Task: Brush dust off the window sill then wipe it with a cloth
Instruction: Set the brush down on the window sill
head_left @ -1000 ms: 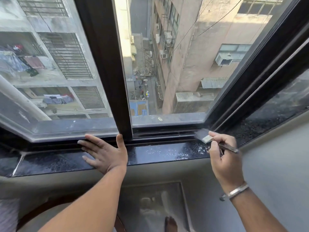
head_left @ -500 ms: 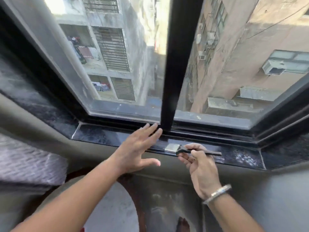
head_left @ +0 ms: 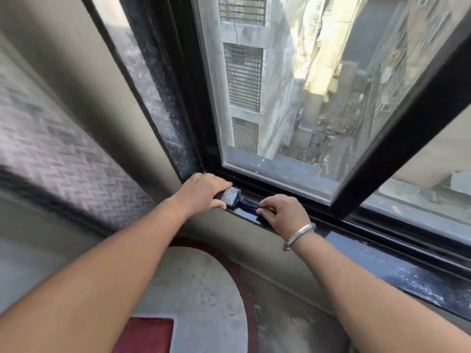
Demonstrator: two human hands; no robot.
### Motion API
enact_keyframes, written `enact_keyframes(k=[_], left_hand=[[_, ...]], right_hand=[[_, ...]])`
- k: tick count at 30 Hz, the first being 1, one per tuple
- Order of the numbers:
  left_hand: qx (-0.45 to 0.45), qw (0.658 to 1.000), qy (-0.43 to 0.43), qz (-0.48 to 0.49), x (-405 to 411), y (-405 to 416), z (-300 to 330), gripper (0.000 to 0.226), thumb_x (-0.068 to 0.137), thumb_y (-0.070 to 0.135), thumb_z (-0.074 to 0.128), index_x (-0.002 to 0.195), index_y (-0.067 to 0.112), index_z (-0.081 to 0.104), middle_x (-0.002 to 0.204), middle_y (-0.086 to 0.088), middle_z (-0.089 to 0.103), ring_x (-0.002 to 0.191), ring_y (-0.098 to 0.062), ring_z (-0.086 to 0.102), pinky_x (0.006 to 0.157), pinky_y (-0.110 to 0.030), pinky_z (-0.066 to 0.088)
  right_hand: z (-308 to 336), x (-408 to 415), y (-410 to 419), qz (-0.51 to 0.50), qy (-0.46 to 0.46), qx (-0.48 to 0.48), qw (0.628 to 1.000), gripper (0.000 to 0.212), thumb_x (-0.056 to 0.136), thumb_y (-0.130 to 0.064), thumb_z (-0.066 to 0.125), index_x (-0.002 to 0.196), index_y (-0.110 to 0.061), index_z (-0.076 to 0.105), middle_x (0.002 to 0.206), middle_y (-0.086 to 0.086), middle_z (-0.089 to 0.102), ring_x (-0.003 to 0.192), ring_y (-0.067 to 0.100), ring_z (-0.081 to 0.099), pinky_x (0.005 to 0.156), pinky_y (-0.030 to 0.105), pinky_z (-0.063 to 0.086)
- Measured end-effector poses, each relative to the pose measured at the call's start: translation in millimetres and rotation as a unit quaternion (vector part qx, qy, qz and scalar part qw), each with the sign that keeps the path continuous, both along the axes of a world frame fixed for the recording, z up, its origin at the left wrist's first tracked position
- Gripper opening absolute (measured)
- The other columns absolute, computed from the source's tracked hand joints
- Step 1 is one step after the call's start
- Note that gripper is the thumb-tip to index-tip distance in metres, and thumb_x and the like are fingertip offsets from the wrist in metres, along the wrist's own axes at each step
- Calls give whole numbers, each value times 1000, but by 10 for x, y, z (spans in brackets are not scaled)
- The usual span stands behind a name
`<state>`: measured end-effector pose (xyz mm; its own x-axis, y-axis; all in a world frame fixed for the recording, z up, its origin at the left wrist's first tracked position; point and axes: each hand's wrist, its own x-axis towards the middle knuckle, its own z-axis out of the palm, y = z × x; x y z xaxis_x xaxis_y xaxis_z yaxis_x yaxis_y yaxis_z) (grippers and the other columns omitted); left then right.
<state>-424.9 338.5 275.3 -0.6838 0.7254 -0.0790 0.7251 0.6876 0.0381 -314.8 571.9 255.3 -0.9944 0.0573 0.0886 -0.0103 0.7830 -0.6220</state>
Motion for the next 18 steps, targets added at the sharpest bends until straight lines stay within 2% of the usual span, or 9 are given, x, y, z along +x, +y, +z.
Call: enact_keyframes(k=[2,5,7,8,10,12,14,16,18], left_hand=[[-63,997,41,14,4,9,-75,68,90,60,55,149,31,42,147,3,51,137,-20,42,112,-39,31],[-109,990,56,65,167,-46,-121,63,99,55,37,156,32,24,156,-6,34,145,-29,25,117,-44,18],[-85,990,80,78,358,-120,-134,64,102,49,37,158,23,19,161,-11,26,148,-32,21,119,-46,17],[-44,991,96,79,483,-187,-143,64,101,45,42,157,19,24,160,-12,29,147,-32,26,119,-46,21],[58,988,124,73,800,-432,-221,59,95,36,54,149,17,44,151,-9,47,138,-29,44,111,-42,36],[98,985,128,56,1174,-804,-406,51,91,32,57,139,18,57,137,-3,60,123,-23,56,99,-39,45],[58,993,72,74,1593,-1313,-726,42,90,30,60,131,19,63,122,0,67,109,-23,62,88,-38,51],[1,988,-50,148,2029,-1835,-1069,34,91,26,61,124,19,66,114,-2,69,102,-27,65,84,-39,52],[-38,948,-171,266,2484,-2378,-1419,29,93,26,59,120,19,65,115,-3,68,106,-28,65,86,-40,51]], right_hand=[[18,-66,-39,17,-13,171,985,16,88,-35,62,92,-26,75,95,0,71,89,26,66,70,33,53],[100,-64,-150,46,5,309,950,16,86,-18,58,87,-19,74,94,5,62,83,30,60,63,34,48],[144,27,-229,19,32,308,951,15,83,-11,59,88,-16,72,91,10,57,77,31,56,57,34,42],[145,102,-296,-1,55,292,955,16,82,-10,61,93,-15,72,88,12,56,73,32,56,54,34,42],[84,312,-528,-6,100,233,967,25,79,-8,66,103,-13,71,82,16,57,64,35,56,50,38,48],[-79,532,-831,45,102,184,976,26,77,-9,66,102,-14,72,80,15,59,63,36,58,52,40,51],[-338,748,-1232,131,-4,160,978,24,83,-19,60,106,-19,69,89,11,61,77,36,61,64,41,53],[-653,973,-1639,215,-143,149,955,30,90,-31,53,118,-25,62,105,5,62,97,32,60,80,39,52],[-1010,1203,-2106,271,-243,112,925,34,92,-34,52,124,-26,59,115,4,64,107,28,60,89,37,51]])
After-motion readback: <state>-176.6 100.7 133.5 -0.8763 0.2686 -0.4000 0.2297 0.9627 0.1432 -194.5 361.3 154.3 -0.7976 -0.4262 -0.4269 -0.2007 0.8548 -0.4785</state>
